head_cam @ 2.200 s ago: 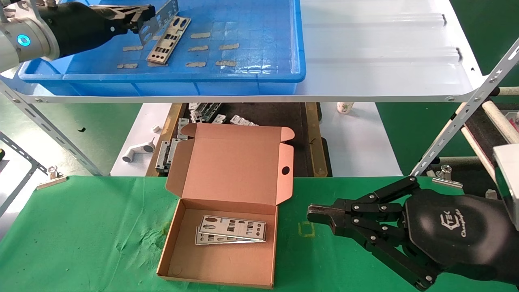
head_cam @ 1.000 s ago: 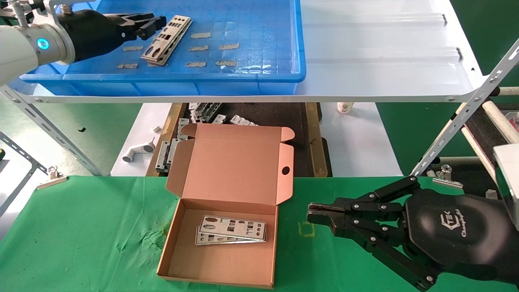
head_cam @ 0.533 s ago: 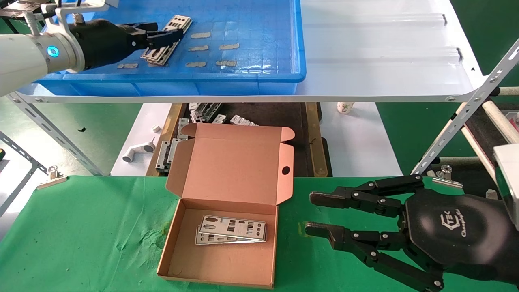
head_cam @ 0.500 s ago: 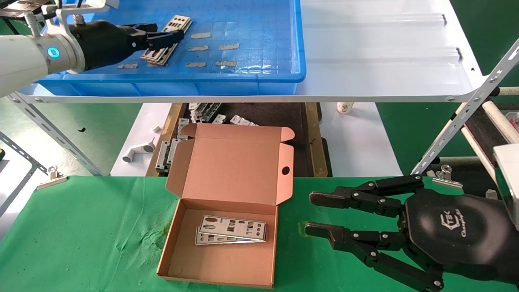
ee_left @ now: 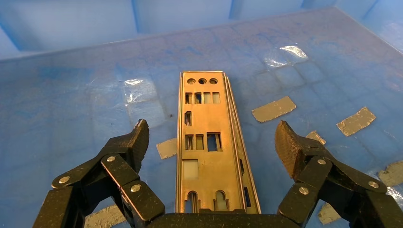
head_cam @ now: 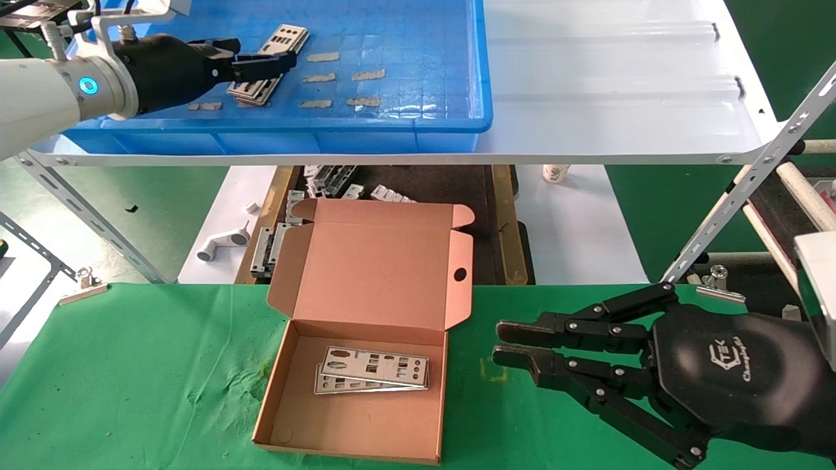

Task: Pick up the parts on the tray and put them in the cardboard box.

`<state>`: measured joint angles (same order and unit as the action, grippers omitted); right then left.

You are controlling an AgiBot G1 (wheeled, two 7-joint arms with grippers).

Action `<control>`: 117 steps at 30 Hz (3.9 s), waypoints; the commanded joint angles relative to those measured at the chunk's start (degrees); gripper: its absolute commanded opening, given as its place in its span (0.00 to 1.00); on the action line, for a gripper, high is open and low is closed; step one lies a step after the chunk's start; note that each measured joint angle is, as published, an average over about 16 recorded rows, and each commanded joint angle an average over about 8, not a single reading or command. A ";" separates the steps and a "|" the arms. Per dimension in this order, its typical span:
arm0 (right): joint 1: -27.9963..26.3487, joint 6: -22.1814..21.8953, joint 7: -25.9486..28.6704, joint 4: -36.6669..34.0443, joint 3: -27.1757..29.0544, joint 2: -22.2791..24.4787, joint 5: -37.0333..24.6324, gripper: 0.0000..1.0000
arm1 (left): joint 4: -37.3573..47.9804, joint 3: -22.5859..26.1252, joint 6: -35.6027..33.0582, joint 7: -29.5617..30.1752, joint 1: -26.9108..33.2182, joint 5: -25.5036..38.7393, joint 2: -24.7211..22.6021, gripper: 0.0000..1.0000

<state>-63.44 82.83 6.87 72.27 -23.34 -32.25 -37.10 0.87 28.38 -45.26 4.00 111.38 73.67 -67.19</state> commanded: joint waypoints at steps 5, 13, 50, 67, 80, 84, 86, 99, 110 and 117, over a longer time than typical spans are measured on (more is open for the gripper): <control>0.00 0.00 0.00 0.00 0.00 0.00 0.00 0.00 | -0.19 0.09 0.08 0.43 -0.19 0.13 -0.07 0.00; 0.00 0.00 0.00 0.00 0.00 0.00 0.00 0.00 | -0.43 0.20 0.12 0.69 -0.34 0.28 -0.12 0.00; 0.00 0.00 -0.01 0.00 -0.01 0.00 0.01 0.00 | -2.99 -0.25 -2.88 -1.03 0.76 -0.39 1.42 0.00; 0.00 -0.01 -0.01 0.00 -0.02 0.01 0.01 0.00 | -12.85 -0.71 -39.15 -17.68 2.23 -2.85 10.27 0.00; -0.01 -0.01 -0.01 0.00 -0.02 0.01 0.01 0.00 | -28.99 7.63 -46.62 -31.54 -6.95 -5.41 15.69 0.00; -0.01 -0.01 -0.01 0.00 -0.02 0.01 0.01 0.00 | -35.16 12.62 -46.48 -32.30 -11.43 -7.74 17.24 0.00; -0.01 -0.01 -0.01 0.00 -0.02 0.01 0.01 0.00 | -37.37 15.43 -46.42 -32.30 -13.32 -8.51 17.45 0.00; -0.01 -0.01 -0.01 0.00 -0.02 0.01 0.02 0.00 | -31.76 27.51 -39.51 -36.51 -19.26 -4.16 10.61 0.00; -0.01 -0.01 -0.01 0.00 -0.03 0.01 0.02 0.00 | -21.13 28.21 -34.38 -39.63 -19.56 -2.30 4.49 0.70; -0.01 -0.01 -0.01 0.00 -0.03 0.01 0.02 0.00 | -16.07 27.81 -33.84 -41.58 -18.87 -2.74 2.59 1.00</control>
<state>-63.45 82.82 6.85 72.27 -23.37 -32.24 -37.09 -15.48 56.23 -79.30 -37.57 92.53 70.96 -64.46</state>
